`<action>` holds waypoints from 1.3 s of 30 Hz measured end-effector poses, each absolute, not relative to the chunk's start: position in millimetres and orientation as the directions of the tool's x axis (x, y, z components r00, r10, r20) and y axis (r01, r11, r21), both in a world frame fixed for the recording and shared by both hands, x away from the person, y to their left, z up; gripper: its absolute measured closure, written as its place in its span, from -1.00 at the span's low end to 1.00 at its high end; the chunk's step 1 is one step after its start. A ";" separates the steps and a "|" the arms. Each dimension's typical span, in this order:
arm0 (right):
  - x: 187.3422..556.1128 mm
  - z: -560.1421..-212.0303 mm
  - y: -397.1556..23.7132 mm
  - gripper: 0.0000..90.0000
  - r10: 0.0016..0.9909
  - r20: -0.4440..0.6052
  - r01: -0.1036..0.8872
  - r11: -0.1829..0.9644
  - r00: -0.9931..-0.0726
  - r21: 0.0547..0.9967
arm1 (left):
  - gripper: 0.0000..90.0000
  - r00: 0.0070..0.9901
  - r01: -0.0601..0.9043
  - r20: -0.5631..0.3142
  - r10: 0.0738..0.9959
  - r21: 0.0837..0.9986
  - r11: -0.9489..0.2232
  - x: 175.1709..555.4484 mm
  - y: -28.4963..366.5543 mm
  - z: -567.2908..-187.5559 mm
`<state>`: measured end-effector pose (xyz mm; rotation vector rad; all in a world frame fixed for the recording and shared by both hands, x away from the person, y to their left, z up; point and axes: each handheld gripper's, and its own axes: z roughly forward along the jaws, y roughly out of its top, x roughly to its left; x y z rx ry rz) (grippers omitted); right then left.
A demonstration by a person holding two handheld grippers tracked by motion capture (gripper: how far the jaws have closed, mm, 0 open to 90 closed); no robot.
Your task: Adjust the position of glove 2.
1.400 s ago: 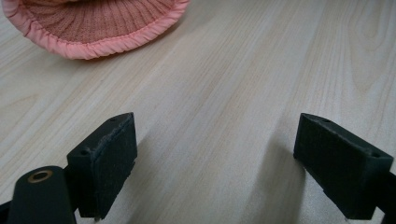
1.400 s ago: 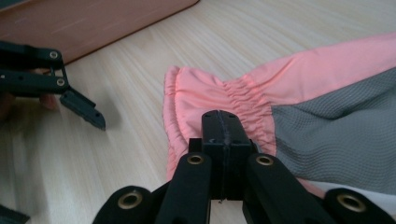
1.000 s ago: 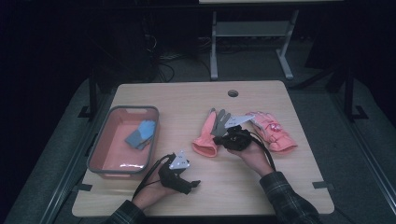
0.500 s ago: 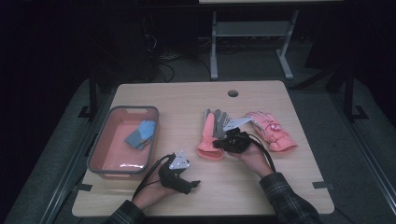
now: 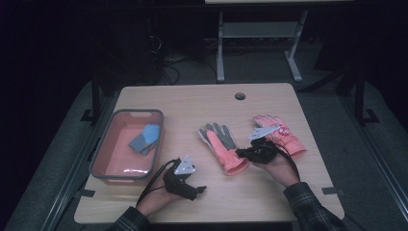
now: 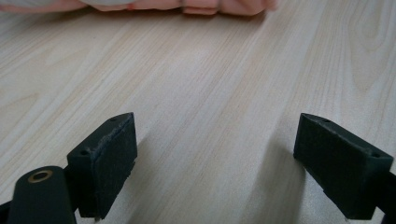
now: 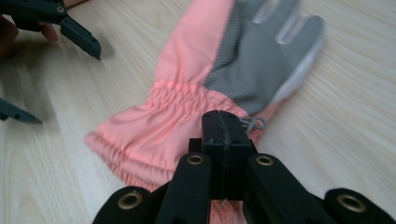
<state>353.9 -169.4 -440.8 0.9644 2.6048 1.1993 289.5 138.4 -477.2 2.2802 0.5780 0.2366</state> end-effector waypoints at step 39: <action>339.9 -447.0 -147.4 1.00 0.472 0.142 0.442 0.618 -0.870 0.650 | -0.72 0.881 0.332 -0.003 0.473 0.716 -0.614 289.6 138.5 -476.9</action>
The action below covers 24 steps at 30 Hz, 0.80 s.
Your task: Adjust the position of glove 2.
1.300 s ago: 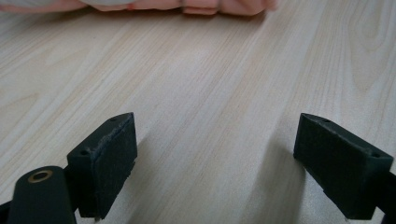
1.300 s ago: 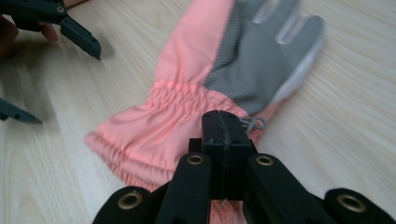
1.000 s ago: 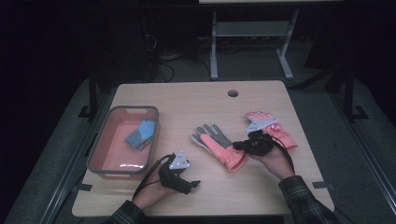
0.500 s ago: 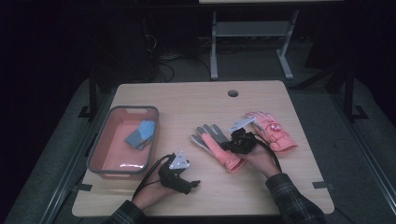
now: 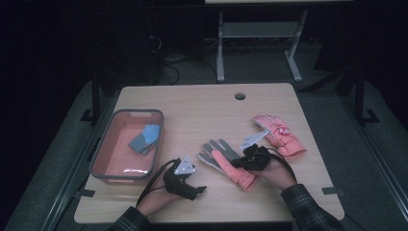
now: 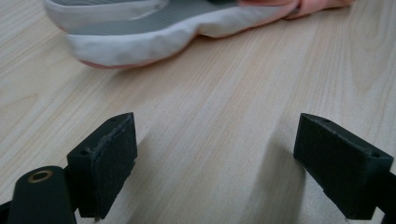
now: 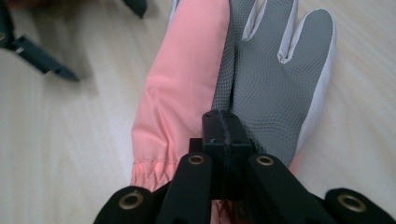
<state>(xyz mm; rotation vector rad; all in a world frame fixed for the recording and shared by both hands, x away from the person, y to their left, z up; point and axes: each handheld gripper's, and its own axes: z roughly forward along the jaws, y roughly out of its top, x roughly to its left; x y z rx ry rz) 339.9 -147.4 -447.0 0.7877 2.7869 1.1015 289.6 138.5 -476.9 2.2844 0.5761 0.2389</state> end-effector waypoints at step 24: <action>317.3 -421.1 -172.8 0.46 0.541 0.150 0.472 0.525 -0.827 0.709 | -0.72 0.878 0.333 -0.007 0.478 0.725 -0.602 289.4 137.9 -477.6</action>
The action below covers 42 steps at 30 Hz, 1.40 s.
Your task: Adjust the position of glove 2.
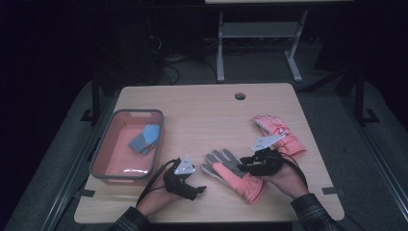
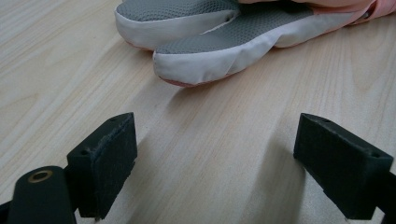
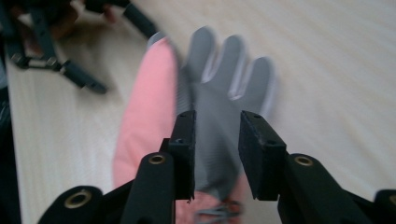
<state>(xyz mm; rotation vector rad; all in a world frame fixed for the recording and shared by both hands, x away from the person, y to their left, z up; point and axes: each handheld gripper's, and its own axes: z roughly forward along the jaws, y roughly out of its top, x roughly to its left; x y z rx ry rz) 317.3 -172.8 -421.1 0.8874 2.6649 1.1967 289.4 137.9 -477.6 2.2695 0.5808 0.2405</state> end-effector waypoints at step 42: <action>401.9 -445.9 -281.9 1.00 0.818 0.071 0.647 0.396 -0.571 0.652 | -0.72 0.882 0.332 -0.006 0.472 0.717 -0.613 289.9 138.1 -477.0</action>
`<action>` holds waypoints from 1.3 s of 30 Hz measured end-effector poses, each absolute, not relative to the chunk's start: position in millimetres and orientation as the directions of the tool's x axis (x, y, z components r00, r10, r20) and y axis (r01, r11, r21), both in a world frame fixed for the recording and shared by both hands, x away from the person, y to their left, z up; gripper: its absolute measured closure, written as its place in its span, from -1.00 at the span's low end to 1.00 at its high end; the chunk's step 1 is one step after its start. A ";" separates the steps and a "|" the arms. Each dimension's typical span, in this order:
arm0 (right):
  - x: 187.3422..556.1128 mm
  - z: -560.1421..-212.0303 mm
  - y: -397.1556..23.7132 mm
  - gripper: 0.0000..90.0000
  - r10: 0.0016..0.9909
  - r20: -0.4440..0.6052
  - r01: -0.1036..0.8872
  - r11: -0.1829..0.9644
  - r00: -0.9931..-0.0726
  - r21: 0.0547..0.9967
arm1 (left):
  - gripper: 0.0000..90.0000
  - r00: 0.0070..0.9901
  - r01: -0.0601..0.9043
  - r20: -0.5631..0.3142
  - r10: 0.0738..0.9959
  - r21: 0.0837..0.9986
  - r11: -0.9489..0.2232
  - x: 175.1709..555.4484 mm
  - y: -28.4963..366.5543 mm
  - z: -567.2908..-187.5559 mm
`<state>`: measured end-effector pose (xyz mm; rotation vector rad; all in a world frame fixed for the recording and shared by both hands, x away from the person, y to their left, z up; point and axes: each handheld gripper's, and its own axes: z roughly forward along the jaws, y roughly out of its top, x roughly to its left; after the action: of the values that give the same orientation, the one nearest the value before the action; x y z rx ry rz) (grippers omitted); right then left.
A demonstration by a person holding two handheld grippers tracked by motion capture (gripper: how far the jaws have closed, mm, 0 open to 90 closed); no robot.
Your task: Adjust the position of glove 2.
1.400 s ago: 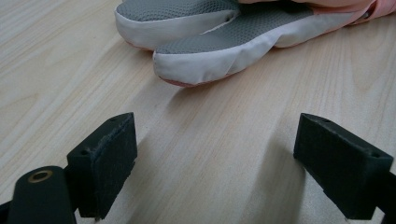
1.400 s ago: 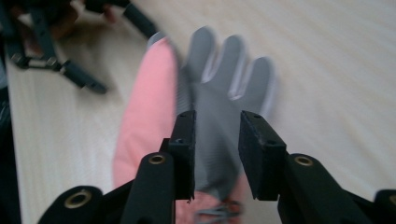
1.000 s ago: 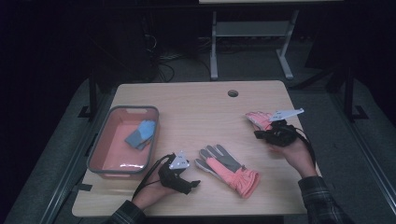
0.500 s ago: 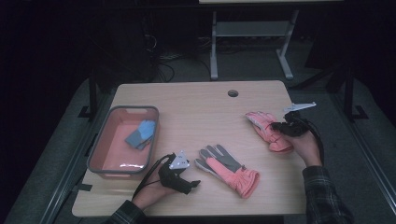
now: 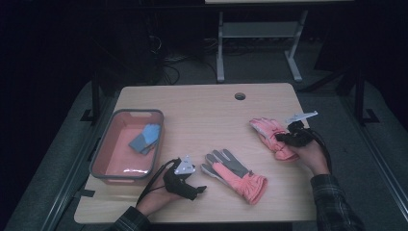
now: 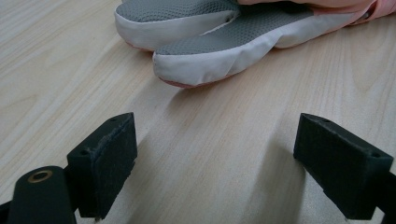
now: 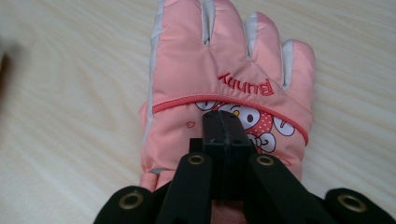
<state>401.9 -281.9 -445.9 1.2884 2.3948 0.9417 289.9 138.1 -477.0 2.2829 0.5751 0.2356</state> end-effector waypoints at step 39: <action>363.0 -431.2 -237.5 0.09 0.591 0.169 0.541 0.538 -0.789 0.646 | -0.72 0.883 0.332 -0.008 0.470 0.719 -0.611 289.3 138.1 -477.4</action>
<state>363.0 -237.5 -431.2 0.9926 2.6929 1.0941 289.3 138.1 -477.4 2.2808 0.5734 0.2323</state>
